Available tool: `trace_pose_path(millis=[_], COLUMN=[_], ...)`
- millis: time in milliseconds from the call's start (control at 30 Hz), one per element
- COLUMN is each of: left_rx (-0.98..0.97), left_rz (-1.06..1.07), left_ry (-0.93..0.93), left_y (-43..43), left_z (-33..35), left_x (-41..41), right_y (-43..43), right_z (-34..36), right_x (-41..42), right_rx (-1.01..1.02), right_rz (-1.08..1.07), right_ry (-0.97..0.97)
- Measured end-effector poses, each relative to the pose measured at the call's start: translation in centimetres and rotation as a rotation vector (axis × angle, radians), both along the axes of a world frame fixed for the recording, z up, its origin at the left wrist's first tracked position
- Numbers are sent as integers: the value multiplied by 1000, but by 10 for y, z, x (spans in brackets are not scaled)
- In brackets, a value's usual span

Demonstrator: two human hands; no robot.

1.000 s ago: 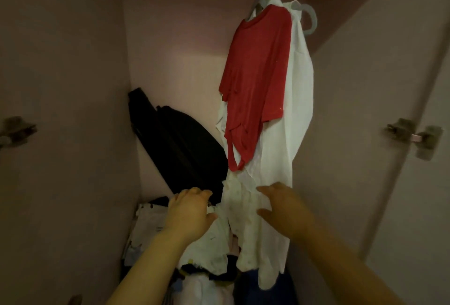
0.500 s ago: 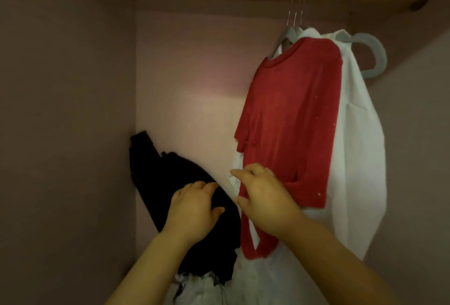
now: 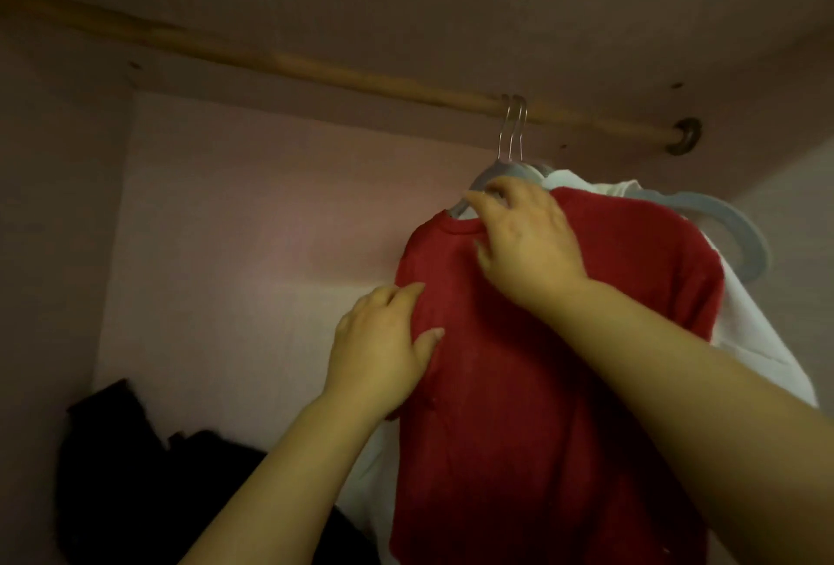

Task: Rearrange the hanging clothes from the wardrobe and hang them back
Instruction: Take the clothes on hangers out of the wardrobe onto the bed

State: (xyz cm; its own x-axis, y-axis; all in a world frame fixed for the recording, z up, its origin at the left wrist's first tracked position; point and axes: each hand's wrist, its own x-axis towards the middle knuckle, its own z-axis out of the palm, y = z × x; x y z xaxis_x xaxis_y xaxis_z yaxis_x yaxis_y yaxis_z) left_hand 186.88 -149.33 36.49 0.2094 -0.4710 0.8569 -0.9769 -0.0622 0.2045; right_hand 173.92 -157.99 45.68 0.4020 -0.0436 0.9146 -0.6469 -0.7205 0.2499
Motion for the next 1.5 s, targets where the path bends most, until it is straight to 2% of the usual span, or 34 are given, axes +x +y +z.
trace_pose_path(millis=[167, 333, 500, 667, 800, 933, 1200, 1333, 1500], left_rx=[-95, -141, -225, -400, -426, -286, -44, 42, 108], left_rz=[-32, -4, 29, 44, 38, 4, 1, -23, -97], left_ry=[-69, -102, -151, -144, -141, -144, -4, 61, 35], left_y=[-18, -28, -35, -33, -26, -16, 16, 42, 81], left_z=[33, 53, 75, 93, 73, 10, -124, -170, -210], left_x=[-3, -3, -7, -18, -28, -40, -80, -108, -147], right_y=[-37, -70, -82, -61, -46, -36, -19, 4, 55], right_z=[30, 43, 60, 59, 10, -62, -200, -253, -309], right_x=[-13, -18, -24, -34, -45, -58, -92, -120, -167], right_rx=[1, 14, -13, -158, -168, -110, 222, 284, 400], right_rz=[-72, -166, -74, 183, 264, 291, 295, 339, 278], right_ry=[-138, -131, -189, -287, -216, -195, -57, -38, -59])
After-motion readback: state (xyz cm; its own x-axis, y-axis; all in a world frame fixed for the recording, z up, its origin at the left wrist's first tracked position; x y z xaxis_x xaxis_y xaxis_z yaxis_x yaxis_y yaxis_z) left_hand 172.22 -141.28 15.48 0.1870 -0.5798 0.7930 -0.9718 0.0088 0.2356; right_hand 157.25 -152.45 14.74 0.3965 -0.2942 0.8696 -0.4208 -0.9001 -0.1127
